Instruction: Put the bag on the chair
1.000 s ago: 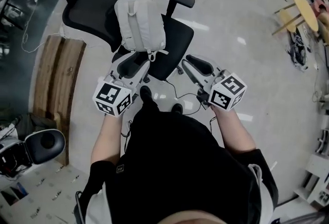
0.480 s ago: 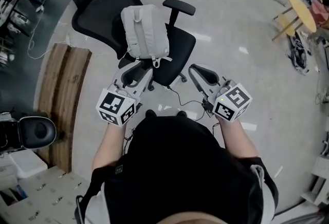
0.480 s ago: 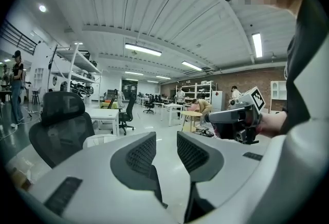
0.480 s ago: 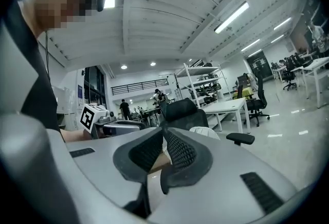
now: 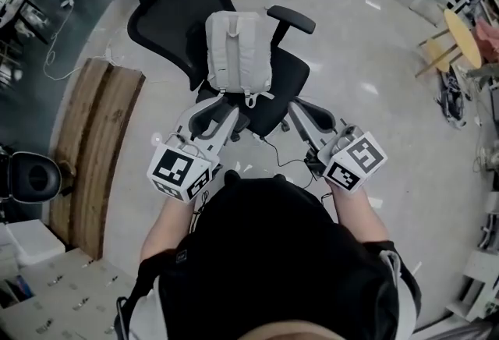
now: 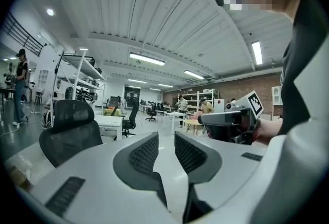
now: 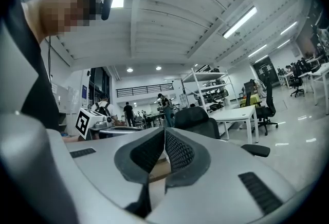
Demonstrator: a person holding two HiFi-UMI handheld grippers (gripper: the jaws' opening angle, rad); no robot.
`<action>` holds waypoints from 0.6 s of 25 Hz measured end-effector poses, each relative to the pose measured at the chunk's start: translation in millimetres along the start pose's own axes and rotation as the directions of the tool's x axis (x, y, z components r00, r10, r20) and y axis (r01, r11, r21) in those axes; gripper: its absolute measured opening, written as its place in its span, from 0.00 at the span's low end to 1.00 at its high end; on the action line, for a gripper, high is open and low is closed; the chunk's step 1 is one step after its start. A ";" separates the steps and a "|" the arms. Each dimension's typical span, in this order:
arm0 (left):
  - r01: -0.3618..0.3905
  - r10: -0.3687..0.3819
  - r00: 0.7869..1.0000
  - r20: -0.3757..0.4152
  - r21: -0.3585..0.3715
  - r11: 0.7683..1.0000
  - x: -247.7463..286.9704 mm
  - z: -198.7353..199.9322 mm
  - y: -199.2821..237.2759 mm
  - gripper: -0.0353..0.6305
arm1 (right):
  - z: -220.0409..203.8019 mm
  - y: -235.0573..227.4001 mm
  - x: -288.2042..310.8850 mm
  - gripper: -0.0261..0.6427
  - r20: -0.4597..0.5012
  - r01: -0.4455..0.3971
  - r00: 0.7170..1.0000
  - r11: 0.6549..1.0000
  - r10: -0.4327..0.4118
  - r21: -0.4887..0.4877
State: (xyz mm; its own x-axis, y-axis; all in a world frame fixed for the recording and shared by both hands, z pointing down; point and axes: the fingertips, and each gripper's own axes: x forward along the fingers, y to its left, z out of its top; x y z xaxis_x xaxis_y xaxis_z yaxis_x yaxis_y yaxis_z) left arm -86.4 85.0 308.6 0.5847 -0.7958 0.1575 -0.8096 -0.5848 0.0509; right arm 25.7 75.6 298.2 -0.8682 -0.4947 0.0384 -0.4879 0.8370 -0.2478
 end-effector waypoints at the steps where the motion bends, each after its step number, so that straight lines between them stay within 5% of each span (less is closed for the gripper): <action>1: -0.015 0.015 1.000 0.003 -0.007 1.000 -3.3 0.2 5.5 0.21 | 0.2 3.0 4.7 0.09 0.001 -0.005 1.000 1.000 0.005 0.001; 6: -0.081 0.080 0.997 -0.014 -0.015 0.997 -16.3 -4.2 26.6 0.11 | 1.6 20.6 20.9 0.08 -0.010 -0.042 0.999 0.999 0.042 -0.022; 15: -0.097 0.097 0.995 -0.012 -0.016 0.995 -21.4 -3.0 32.6 0.09 | -5.8 21.6 24.6 0.08 -0.029 -0.037 0.999 0.999 0.037 -0.024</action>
State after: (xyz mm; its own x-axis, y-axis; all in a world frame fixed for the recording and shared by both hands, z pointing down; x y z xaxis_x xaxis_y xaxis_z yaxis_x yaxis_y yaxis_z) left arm -125.5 83.5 309.8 0.5029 -0.8467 0.1737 -0.8632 -0.5023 0.0509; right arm -6.7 82.9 299.5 -0.8878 -0.4566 0.0572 -0.4570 0.8604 -0.2253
